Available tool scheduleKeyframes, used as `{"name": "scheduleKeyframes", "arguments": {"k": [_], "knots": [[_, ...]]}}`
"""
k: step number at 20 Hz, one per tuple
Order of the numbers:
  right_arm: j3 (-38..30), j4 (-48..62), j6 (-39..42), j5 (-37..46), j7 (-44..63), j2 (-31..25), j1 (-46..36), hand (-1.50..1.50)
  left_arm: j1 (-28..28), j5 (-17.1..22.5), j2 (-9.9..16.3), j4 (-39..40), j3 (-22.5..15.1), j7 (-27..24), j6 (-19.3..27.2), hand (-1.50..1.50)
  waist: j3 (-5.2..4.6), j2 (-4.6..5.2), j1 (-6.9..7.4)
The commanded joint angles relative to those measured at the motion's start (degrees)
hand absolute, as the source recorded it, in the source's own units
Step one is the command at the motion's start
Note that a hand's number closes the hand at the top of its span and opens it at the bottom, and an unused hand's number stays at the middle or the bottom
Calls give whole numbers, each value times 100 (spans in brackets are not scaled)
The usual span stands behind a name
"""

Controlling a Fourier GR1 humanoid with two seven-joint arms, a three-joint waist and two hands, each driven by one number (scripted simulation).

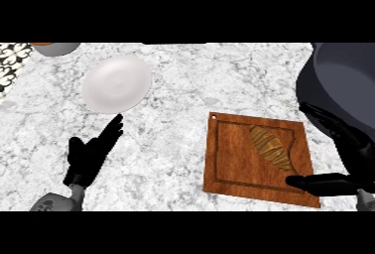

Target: Pick the croissant from the cutting board and place it in the pot

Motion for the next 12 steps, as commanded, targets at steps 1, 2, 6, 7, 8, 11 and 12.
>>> {"name": "scheduleKeyframes", "arguments": {"k": [1, 2, 6, 7, 8, 11, 12], "knots": [[-98, -580, 341, 15, 1127, -701, 131, -150, 64, -87, -80, 128, -61, -62, -98, 0, -13, -15, 37], [-32, -434, 378, 47, 1480, -731, -35, -150, -144, 5, -3, 122, 89, -15, -195, 0, -13, -6, 67], [33, -951, 644, -321, 2905, -901, -233, -150, -197, -160, -265, 363, 3, -65, -115, 0, -13, -2, 75], [-8, -831, 735, -493, 3042, -803, -303, -150, -170, -107, -53, 4, 87, 128, -241, 0, -7, -6, 116], [80, -1002, 750, -596, 3517, -807, -496, -150, -264, -243, -354, 415, -13, -10, -83, 0, -11, 2, 98], [26, -289, 1056, -698, 3638, -762, -733, -150, 36, -151, -216, 182, 43, -35, -354, 0, -5, 8, 162], [288, -11, 1121, -462, 3559, -677, -721, -150, -283, -248, -363, 230, 12, 218, -156, 0, -3, 17, 161]]}}
